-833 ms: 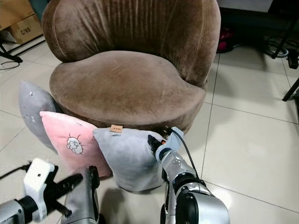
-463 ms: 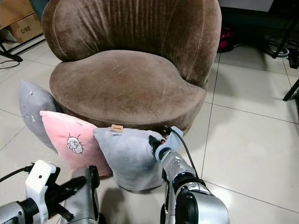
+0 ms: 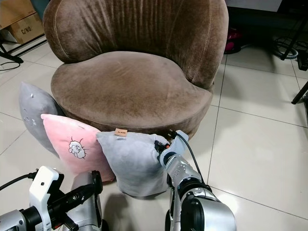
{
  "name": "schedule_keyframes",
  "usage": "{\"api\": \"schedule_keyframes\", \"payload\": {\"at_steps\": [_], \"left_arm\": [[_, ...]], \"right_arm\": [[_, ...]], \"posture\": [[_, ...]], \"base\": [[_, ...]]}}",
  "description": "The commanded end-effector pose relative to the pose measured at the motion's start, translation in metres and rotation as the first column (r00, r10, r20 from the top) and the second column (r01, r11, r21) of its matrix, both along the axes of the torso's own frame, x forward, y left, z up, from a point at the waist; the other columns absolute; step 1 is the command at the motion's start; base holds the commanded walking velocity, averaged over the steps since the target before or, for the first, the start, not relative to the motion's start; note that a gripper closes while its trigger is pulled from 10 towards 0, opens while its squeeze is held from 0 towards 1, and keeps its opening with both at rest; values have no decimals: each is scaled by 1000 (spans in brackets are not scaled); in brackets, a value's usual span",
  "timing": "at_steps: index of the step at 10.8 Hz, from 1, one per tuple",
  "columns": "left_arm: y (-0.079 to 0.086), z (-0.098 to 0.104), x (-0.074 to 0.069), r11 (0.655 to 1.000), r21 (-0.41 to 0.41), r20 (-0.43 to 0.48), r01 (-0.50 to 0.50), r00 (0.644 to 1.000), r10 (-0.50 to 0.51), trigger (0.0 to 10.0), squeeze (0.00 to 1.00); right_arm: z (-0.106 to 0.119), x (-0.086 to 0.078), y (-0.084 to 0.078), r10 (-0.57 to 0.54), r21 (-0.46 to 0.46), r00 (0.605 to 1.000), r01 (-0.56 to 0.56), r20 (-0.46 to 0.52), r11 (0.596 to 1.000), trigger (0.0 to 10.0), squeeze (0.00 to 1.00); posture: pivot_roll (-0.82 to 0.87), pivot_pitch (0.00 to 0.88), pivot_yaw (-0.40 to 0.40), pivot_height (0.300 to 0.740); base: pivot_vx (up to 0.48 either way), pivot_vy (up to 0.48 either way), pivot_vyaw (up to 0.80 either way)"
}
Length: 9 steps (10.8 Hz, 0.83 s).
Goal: Move the pillow to the sofa from floor
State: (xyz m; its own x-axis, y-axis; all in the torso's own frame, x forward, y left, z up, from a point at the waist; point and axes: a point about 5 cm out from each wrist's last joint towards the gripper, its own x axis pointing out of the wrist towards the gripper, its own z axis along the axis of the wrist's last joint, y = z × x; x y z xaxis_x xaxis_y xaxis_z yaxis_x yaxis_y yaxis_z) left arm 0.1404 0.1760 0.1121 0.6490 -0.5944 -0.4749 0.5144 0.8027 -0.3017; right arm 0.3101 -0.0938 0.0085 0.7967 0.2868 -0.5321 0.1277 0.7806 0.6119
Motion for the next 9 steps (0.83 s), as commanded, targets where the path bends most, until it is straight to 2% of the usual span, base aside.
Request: {"api": "schedule_keyframes", "payload": {"at_steps": [1, 4, 5, 6, 7, 9], "left_arm": [[1, 4, 0, 1000, 9, 13, -2, 1000, 2, 10000, 0], [-1, 3, 2, 1000, 0, 25, -6, 1000, 6, 10000, 0], [-2, 2, 7, 999, -2, 50, -34, 998, 34, 10000, 0], [-4, 7, 14, 998, 5, 100, -59, 993, 59, 10000, 0], [-5, 9, 19, 998, 4, 125, -64, 990, 63, 10000, 0], [-1, 14, 34, 993, 31, 201, -111, 974, 103, 10000, 0]], "right_arm": [[0, 0, 3, 12, 0, 1000, -12, -7, 1000, 0, 0], [4, 4, 1, -1, 25, 1000, 1, 16, 1000, 0, 0], [11, 9, 0, -12, 62, 999, 9, 51, 998, 0, 0], [32, 24, -4, -38, 137, 987, 17, 158, 990, 0, 0], [45, 33, -10, -62, 167, 972, 24, 225, 986, 0, 0], [83, 49, -28, -122, 228, 920, 37, 372, 973, 0, 0]], "posture": [[28, 48, 39, 445], [24, 15, 34, 445], [20, 0, 34, 445], [4, 0, 33, 445], [-5, 0, 31, 445], [-25, 0, 30, 445]], "base": [[0, 0, 0], [0, 0, 0], [0, 0, 0], [0, 0, 0], [0, 0, 0], [0, 0, 0]]}}
